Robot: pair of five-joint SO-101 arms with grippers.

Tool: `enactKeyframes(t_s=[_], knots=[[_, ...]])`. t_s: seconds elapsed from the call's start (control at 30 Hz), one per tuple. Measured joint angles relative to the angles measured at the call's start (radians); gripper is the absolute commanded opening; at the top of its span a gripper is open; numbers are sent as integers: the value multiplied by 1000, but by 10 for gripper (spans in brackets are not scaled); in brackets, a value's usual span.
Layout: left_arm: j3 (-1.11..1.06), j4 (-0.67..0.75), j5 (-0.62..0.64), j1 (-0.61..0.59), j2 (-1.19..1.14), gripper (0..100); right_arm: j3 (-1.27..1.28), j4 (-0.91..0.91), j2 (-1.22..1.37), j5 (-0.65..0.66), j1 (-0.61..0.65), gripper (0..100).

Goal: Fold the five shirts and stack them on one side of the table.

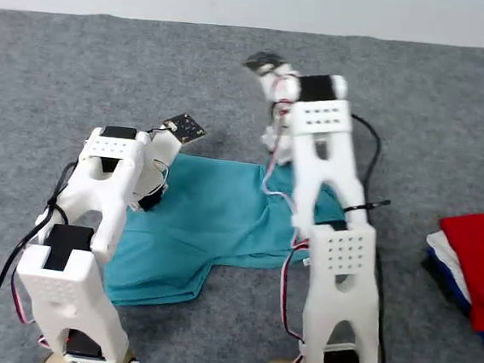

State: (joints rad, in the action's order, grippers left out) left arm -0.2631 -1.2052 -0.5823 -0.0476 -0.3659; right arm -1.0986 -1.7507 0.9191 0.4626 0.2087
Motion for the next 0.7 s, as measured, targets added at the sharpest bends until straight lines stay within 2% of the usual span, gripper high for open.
enactKeyframes(t_s=[0.33,0.57,0.7], knots=[[0,0,0,0,0,2,0,0,2,20,-239,11],[0,0,0,0,0,2,0,0,11,23,-236,18],[0,0,0,0,0,2,0,0,9,14,-203,110]])
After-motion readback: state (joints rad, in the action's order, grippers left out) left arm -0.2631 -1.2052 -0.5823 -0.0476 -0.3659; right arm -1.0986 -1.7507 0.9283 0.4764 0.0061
